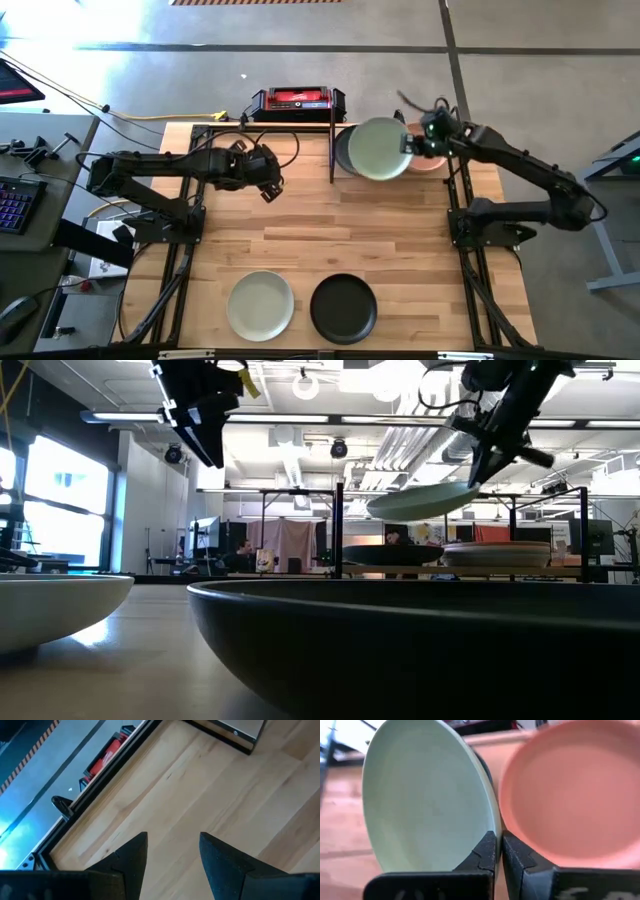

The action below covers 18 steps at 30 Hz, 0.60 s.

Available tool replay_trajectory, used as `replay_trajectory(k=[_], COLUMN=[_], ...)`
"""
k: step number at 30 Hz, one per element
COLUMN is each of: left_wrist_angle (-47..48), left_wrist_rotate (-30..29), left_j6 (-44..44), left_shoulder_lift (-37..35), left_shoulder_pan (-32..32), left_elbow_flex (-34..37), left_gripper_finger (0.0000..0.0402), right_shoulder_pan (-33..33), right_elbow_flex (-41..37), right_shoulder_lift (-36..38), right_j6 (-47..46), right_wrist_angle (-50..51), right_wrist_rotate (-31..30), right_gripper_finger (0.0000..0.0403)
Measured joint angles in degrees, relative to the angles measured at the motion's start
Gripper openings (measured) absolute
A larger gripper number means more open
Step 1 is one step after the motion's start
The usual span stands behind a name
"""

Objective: Place and stack plates onto a shelf
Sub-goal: Stack the light green plate on top of the dark blue plate on the shelf

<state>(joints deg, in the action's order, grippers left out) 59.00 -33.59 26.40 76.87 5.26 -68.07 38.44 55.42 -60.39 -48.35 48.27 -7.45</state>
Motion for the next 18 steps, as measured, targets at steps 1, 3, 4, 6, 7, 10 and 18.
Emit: replay_trajectory(k=[1, 3, 4, 6, 7, 10, 18], left_wrist_angle=[-0.2, -0.3, -0.3, -0.3, -0.3, -0.3, -0.3], left_wrist_rotate=[0.0, 0.0, 0.0, 0.0, 0.0, 0.0, 0.0], left_j6=[0.0, 0.0, 0.0, 0.0, 0.0, 0.0, 0.0], left_shoulder_lift=[0.0, 0.0, 0.0, 0.0, 0.0, 0.0, 0.0], left_shoulder_pan=[0.3, 0.9, 1.3, 1.9, 2.1, 2.9, 4.1], left_elbow_flex=[0.0, 0.0, 0.0, 0.0, 0.0, 0.0, 0.0], left_gripper_finger=[0.017, 0.017, 0.017, 0.017, 0.017, 0.017, 0.017], right_shoulder_pan=[1.7, 4.8, 6.2, 8.5, 9.5, 11.5, 13.0], right_elbow_flex=[0.0, 0.0, 0.0, 0.0, 0.0, 0.0, 0.0], right_shoulder_lift=[-0.5, -1.9, -2.7, -4.6, -5.7, -9.3, -16.6], right_j6=[1.2, 3.4, 4.3, 6.0, 6.7, 8.4, 10.4], right_wrist_angle=[-1.8, -4.8, -5.9, -7.7, -8.3, -9.9, -15.2], right_wrist_rotate=[1.1, 3.7, 5.0, 7.8, 9.0, 12.6, 18.0], right_gripper_finger=[0.0, 0.0, 0.0, 0.0, 0.0, 0.0, 0.0])
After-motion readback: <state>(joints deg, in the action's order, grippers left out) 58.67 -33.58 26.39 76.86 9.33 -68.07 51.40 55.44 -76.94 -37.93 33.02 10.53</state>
